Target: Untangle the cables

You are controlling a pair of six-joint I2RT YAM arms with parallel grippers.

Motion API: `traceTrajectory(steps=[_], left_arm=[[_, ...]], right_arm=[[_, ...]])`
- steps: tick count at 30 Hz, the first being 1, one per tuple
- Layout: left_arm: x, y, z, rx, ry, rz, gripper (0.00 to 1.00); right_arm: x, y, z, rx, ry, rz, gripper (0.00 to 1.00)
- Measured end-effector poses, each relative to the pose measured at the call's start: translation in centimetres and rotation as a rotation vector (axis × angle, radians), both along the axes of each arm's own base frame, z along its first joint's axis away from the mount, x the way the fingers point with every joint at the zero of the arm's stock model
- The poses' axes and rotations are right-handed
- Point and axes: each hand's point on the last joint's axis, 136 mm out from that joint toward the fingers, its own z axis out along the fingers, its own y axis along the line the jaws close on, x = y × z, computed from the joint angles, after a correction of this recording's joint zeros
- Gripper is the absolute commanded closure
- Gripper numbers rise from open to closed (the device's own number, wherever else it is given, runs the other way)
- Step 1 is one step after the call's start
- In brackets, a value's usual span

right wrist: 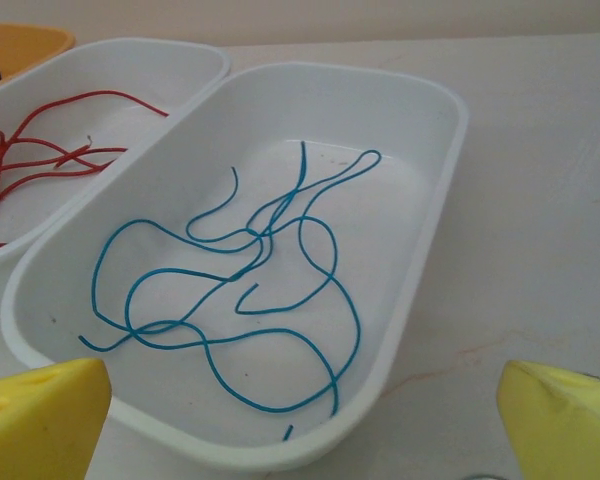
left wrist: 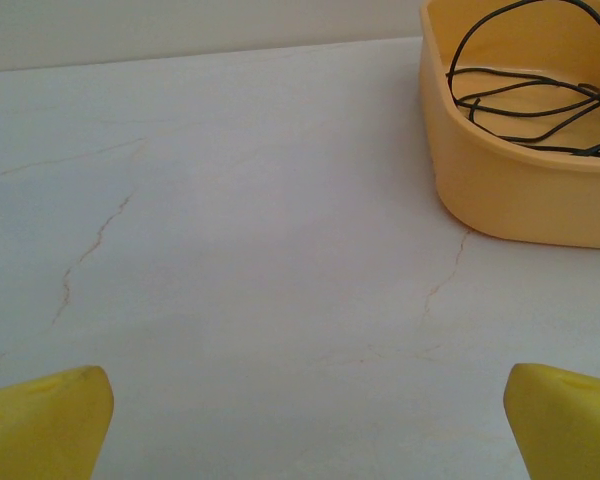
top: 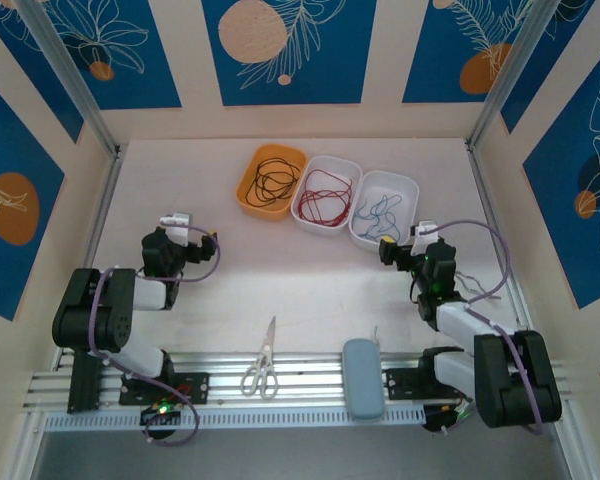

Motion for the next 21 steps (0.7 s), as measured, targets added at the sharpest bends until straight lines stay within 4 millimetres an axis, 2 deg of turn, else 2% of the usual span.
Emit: traceTrajectory(steps=[6, 12, 19, 21], left_arm=[[0.0, 0.1, 0.0, 0.001, 0.0, 0.004, 0.0], [0.0, 0.1, 0.0, 0.002, 0.0, 0.003, 0.0], [0.0, 0.1, 0.0, 0.001, 0.001, 0.004, 0.0], [0.0, 0.1, 0.0, 0.001, 0.002, 0.004, 0.0]], right_arm=[[1.3, 0.4, -0.9, 0.011, 0.009, 0.023, 0.01], [3.1, 0.9, -1.0, 0.011, -0.004, 0.048, 0.01], [3.9, 0.7, -2.9, 0.011, 0.03, 0.035, 0.01], [4.7, 0.5, -2.6, 0.012, 0.029, 0.022, 0.01]])
